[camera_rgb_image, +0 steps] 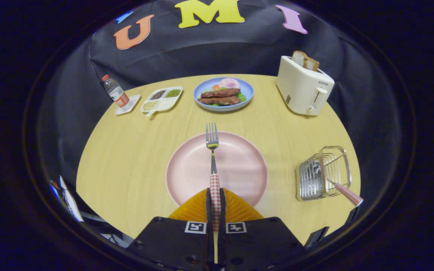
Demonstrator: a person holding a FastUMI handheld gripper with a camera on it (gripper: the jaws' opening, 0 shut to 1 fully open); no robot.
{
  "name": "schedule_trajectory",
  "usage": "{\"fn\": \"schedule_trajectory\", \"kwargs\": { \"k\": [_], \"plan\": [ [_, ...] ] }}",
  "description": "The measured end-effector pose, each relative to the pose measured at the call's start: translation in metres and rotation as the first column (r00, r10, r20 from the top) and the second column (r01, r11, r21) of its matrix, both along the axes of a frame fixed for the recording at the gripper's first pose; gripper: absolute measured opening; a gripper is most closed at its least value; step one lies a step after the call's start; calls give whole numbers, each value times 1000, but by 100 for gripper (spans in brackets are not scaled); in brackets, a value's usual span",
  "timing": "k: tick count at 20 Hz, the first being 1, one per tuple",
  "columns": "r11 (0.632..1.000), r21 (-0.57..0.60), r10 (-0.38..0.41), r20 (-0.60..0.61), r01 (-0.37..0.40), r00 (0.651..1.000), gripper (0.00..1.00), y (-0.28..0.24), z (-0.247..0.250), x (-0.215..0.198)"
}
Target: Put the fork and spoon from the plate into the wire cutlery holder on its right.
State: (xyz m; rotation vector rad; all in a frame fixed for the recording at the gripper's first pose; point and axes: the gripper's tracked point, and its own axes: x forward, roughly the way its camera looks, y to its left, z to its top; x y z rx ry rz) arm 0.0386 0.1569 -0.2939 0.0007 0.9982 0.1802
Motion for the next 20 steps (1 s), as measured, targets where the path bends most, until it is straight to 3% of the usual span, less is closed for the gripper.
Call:
{"fn": "schedule_trajectory", "kwargs": {
  "k": [5, 10, 15, 20],
  "plan": [
    [1000, -4, 20, 10, -20, 1000, 4, -48, 62, 0],
    [999, 29, -24, -55, 25, 998, 4, -109, 100, -6],
    [996, -18, -92, -132, 90, 987, 4, -181, 115, -10],
    [995, -18, -101, -298, 100, 949, 4, -198, 99, -22]
  ]
}}
